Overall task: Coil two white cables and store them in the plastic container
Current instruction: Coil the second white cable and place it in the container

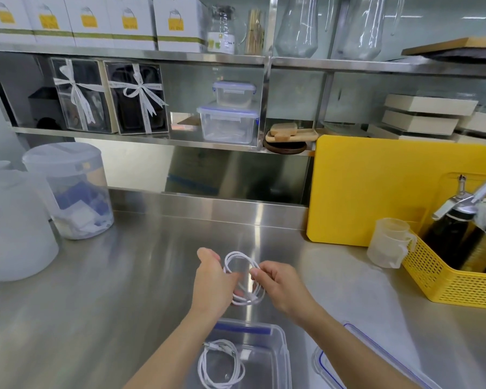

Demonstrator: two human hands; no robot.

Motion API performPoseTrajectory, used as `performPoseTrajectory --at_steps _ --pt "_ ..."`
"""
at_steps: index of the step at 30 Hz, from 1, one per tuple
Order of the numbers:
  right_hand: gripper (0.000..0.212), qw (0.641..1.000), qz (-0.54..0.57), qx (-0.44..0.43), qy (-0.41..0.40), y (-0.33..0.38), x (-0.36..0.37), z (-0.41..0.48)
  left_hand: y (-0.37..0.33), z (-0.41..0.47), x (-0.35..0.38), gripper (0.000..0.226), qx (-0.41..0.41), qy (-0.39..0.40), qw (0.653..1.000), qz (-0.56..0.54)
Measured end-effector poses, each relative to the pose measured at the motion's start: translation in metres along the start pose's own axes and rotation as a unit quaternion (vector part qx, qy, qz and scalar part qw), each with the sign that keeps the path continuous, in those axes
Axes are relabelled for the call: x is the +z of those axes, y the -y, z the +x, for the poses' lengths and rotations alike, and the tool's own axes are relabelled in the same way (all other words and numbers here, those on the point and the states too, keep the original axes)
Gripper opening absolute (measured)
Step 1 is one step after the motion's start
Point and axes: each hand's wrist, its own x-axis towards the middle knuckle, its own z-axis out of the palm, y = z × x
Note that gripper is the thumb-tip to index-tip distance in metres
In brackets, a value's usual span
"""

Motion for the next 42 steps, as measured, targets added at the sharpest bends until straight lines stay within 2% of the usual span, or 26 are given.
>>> performPoseTrajectory --at_steps 4,7,10,13,15,16,18,19,21,23,27,29,31,34,36,38,40,42 --pt "0.025 0.991 -0.11 -0.072 -0.008 0.002 0.008 -0.004 0.007 0.005 0.001 0.027 -0.008 -0.016 0.999 0.033" --pt "0.026 0.969 -0.179 -0.168 -0.011 0.001 0.008 -0.003 0.015 0.004 0.004 0.018 -0.096 -0.022 0.991 -0.088" --pt "0.023 0.958 -0.193 -0.212 -0.006 0.001 0.009 -0.003 0.017 0.001 0.006 0.007 -0.172 -0.031 0.957 -0.231" --pt "0.011 0.948 -0.222 -0.224 -0.041 -0.003 0.004 0.0 0.019 -0.001 -0.002 0.032 -0.196 0.043 0.935 -0.292" --pt "0.002 0.937 -0.257 -0.234 -0.047 -0.008 -0.004 -0.001 0.026 0.003 -0.013 0.044 -0.216 0.114 0.893 -0.378" --pt "0.005 0.928 -0.278 -0.243 -0.041 -0.012 -0.008 -0.002 0.027 0.004 -0.021 0.041 -0.228 0.139 0.856 -0.443" --pt "0.017 0.913 -0.316 -0.255 -0.039 -0.02 -0.013 -0.006 0.026 0.007 -0.032 0.019 -0.253 0.15 0.784 -0.547" --pt "0.019 0.911 -0.321 -0.255 -0.043 -0.023 -0.013 -0.007 0.025 0.008 -0.033 0.01 -0.254 0.144 0.777 -0.558" --pt "0.022 0.916 -0.308 -0.253 -0.053 -0.028 -0.01 -0.008 0.02 0.008 -0.028 0.005 -0.256 0.122 0.814 -0.506" --pt "0.025 0.914 -0.298 -0.269 -0.061 -0.031 -0.004 -0.008 0.019 0.006 -0.019 0.01 -0.268 0.121 0.848 -0.44" --pt "0.026 0.905 -0.286 -0.309 -0.06 -0.031 0.004 -0.009 0.016 0.003 -0.016 0.023 -0.287 0.213 0.855 -0.377" --pt "0.022 0.904 -0.294 -0.305 -0.05 -0.031 0.003 -0.009 0.019 0.003 -0.015 0.021 -0.283 0.181 0.872 -0.355" --pt "0.024 0.919 -0.285 -0.272 -0.032 -0.029 0.003 -0.012 0.02 0.001 -0.013 0.019 -0.267 0.147 0.902 -0.306" --pt "0.025 0.943 -0.247 -0.214 -0.055 -0.021 0.007 -0.015 0.018 -0.006 -0.008 0.023 -0.247 0.153 0.919 -0.268" --pt "0.023 0.928 -0.297 -0.211 -0.078 -0.015 0.014 -0.013 0.016 -0.011 -0.003 0.028 -0.234 0.17 0.922 -0.255" --pt "0.04 0.904 -0.365 -0.206 -0.087 -0.013 0.019 -0.01 0.014 -0.014 0.001 0.03 -0.215 0.173 0.938 -0.211" --pt "0.049 0.891 -0.415 -0.167 -0.081 -0.013 0.021 -0.009 0.014 -0.017 0.005 0.032 -0.173 0.168 0.962 -0.131" --pt "0.039 0.881 -0.456 -0.114 -0.048 -0.013 0.022 -0.008 0.015 -0.019 0.009 0.025 -0.09 0.154 0.984 -0.009"
